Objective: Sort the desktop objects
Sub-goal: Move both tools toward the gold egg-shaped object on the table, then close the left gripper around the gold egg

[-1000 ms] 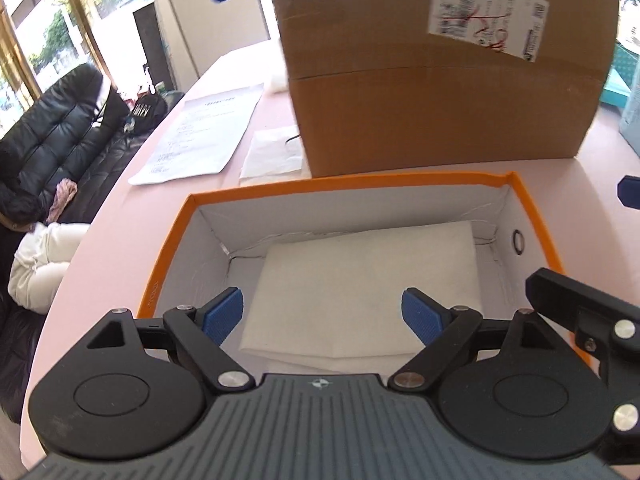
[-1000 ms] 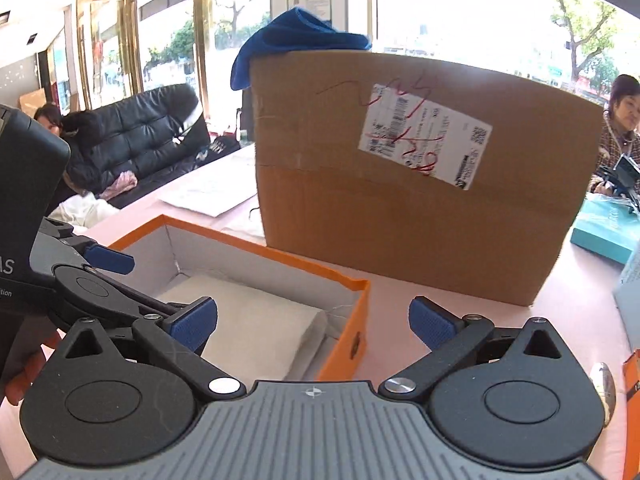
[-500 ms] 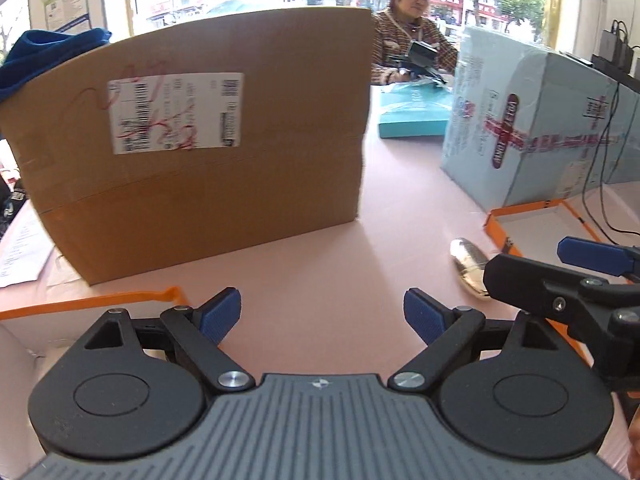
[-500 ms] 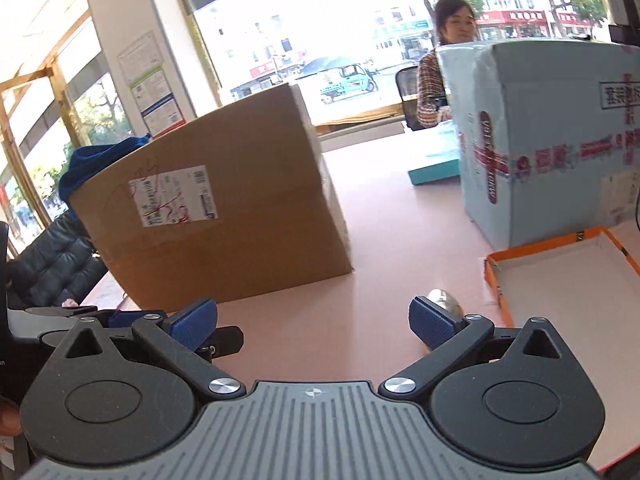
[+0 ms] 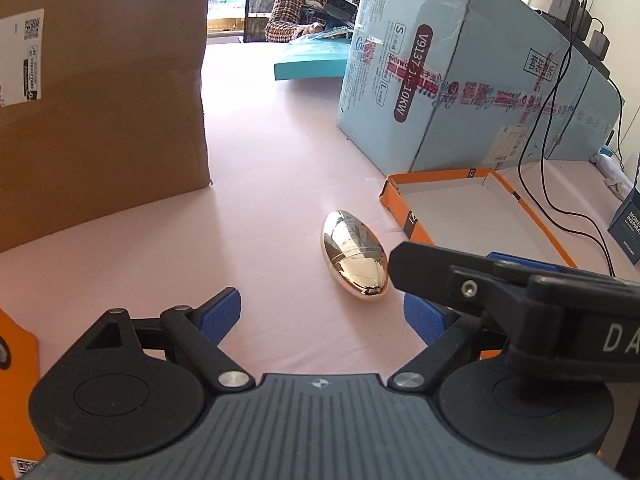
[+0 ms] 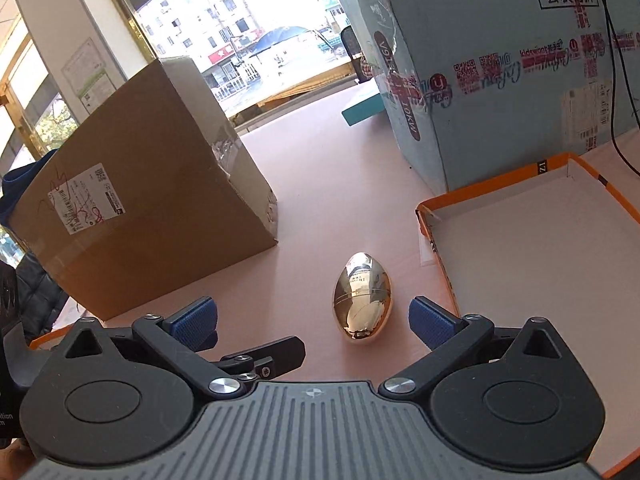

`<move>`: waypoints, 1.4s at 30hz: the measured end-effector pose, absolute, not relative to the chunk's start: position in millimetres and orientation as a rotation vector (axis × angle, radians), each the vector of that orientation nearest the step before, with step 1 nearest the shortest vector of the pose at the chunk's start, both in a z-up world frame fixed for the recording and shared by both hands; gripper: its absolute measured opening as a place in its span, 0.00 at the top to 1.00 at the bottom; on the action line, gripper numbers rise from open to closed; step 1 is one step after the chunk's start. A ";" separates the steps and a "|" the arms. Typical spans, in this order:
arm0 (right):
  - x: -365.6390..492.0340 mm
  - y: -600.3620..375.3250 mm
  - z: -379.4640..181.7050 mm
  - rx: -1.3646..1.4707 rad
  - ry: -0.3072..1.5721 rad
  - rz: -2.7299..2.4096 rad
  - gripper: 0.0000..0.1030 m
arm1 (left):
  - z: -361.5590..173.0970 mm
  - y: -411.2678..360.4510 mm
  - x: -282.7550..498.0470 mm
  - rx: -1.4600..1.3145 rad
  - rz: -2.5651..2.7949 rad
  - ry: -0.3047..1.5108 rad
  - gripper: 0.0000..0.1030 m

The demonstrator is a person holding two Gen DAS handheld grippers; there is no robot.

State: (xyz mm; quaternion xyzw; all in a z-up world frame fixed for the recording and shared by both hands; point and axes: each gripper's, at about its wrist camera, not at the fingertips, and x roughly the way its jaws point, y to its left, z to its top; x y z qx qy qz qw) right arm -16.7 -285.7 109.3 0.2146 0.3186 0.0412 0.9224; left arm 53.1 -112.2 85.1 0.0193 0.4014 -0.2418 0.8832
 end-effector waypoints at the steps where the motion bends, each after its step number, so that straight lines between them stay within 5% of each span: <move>1: -12.3 -286.8 106.1 0.438 0.657 0.087 0.00 | 79.9 -113.5 55.8 0.036 -0.497 0.831 0.15; 11: 22.5 -307.9 72.6 0.566 0.663 0.103 0.00 | 20.3 -110.8 98.0 -0.184 -0.529 0.917 0.15; 32: 78.5 -329.9 45.4 0.626 0.755 0.197 0.09 | 17.2 -134.5 116.7 -0.197 -0.684 0.887 0.15; 42: 77.7 -320.5 44.3 0.514 0.776 0.234 0.44 | 17.6 -135.5 111.8 -0.178 -0.718 0.887 0.29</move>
